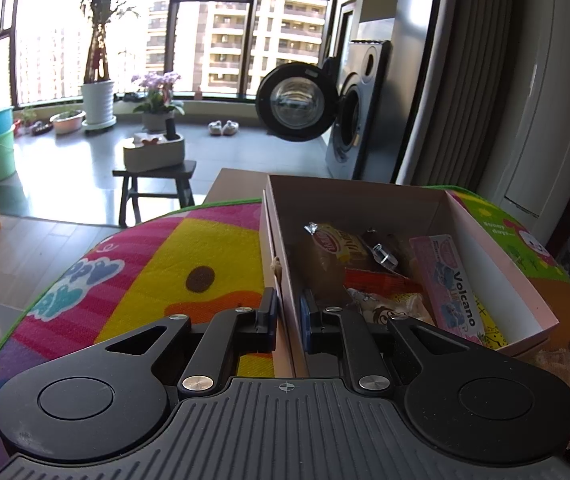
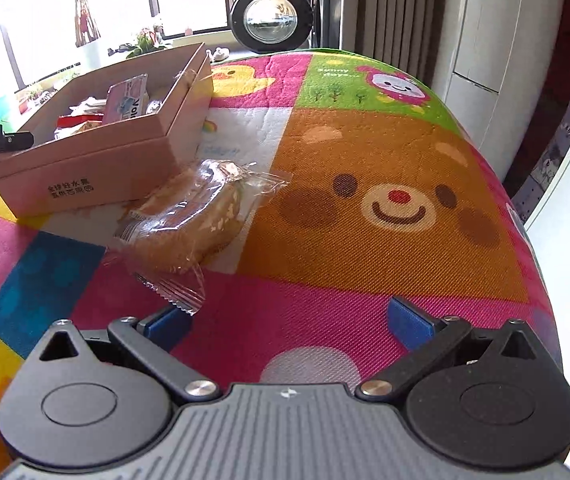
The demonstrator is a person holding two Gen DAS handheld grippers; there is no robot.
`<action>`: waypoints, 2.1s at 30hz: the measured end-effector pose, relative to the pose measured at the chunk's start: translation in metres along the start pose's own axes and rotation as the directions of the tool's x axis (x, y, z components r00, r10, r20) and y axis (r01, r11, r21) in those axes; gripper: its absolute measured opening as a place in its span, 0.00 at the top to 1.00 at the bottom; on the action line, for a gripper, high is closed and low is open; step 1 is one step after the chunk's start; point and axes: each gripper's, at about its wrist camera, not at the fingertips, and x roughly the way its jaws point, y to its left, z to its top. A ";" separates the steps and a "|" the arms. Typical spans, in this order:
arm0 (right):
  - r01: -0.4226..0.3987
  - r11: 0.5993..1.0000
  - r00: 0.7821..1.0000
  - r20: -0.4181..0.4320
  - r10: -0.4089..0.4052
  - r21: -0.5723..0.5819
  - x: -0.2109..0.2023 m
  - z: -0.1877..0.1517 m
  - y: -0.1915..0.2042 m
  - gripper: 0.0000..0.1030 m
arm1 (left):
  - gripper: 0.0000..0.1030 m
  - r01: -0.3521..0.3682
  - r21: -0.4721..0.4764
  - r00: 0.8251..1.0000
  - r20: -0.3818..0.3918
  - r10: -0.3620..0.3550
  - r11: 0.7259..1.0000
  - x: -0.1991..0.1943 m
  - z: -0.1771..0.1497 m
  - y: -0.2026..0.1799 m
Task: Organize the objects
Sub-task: 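Reach the right gripper to the wrapped bread bun and grasp it, then lift the bread bun and lower it into the pink box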
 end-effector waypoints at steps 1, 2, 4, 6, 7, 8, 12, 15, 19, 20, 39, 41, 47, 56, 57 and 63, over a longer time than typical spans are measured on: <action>0.010 1.000 1.000 -0.005 -0.010 -0.006 0.000 0.001 0.002 0.00 | 0.86 0.000 0.000 1.000 0.000 0.000 1.000 0.000 0.000 0.000; 0.013 1.000 1.000 -0.011 -0.013 -0.003 0.001 0.001 0.003 0.00 | 0.86 0.001 0.000 1.000 -0.001 -0.001 1.000 0.000 0.000 0.000; 0.012 1.000 1.000 -0.018 -0.012 -0.013 0.002 0.004 0.003 0.00 | 0.86 0.001 0.000 1.000 -0.001 -0.001 1.000 0.000 0.000 0.000; 0.000 1.000 1.000 -0.021 0.000 -0.023 0.002 0.004 0.002 0.00 | 0.86 0.000 0.000 1.000 -0.001 0.000 1.000 0.000 0.000 0.000; -0.003 1.000 1.000 -0.023 0.003 -0.025 0.001 0.005 0.001 0.00 | 0.86 0.000 0.001 1.000 -0.001 0.000 1.000 0.000 0.000 0.000; -0.005 1.000 1.000 -0.021 0.005 -0.019 0.000 0.006 0.001 0.00 | 0.86 0.000 0.002 1.000 -0.001 0.000 1.000 0.000 0.000 0.000; -0.059 0.998 0.997 0.040 0.059 -0.010 -0.014 0.010 0.006 0.00 | 0.86 -0.001 0.001 1.000 -0.001 0.001 1.000 0.000 0.000 0.000; -0.059 0.997 0.994 0.090 0.064 -0.049 -0.024 0.016 0.017 0.00 | 0.86 -0.002 0.002 1.000 -0.002 0.002 1.000 0.000 0.000 0.001; -0.107 0.991 0.987 0.112 0.115 -0.080 -0.032 0.024 0.025 0.00 | 0.86 -0.002 0.002 1.000 -0.002 0.002 1.000 0.001 0.000 0.001; -0.106 0.991 0.987 0.114 0.115 -0.082 -0.031 0.027 0.028 0.00 | 0.86 -0.003 0.001 1.000 -0.002 0.003 1.000 0.000 0.000 0.001; -0.076 0.997 0.997 -0.008 0.076 -0.016 0.024 0.051 0.046 0.33 | 0.87 -0.008 0.005 1.000 -0.003 0.008 1.000 -0.001 -0.001 -0.001; -0.064 0.997 0.998 -0.014 0.063 -0.042 0.018 0.047 0.041 0.37 | 0.87 -0.003 0.003 1.000 -0.004 0.003 1.000 -0.001 -0.001 -0.001; -0.024 0.996 0.999 -0.042 0.020 -0.089 -0.002 0.035 0.022 0.42 | 0.87 -0.002 -0.003 1.000 -0.001 0.002 1.000 -0.002 0.000 -0.002; -0.092 0.987 0.985 0.135 0.109 -0.129 -0.052 0.094 0.030 0.43 | 0.86 0.001 -0.004 1.000 0.000 -0.001 1.000 -0.002 0.000 -0.001; -0.116 0.983 0.976 0.167 0.139 -0.143 -0.056 0.109 0.038 0.43 | 0.86 0.002 -0.004 1.000 0.000 -0.002 1.000 -0.002 0.000 -0.001; -0.254 0.950 0.932 0.216 0.291 -0.182 -0.028 0.180 0.084 0.43 | 0.86 0.007 -0.004 1.000 0.000 -0.007 1.000 -0.002 0.001 -0.001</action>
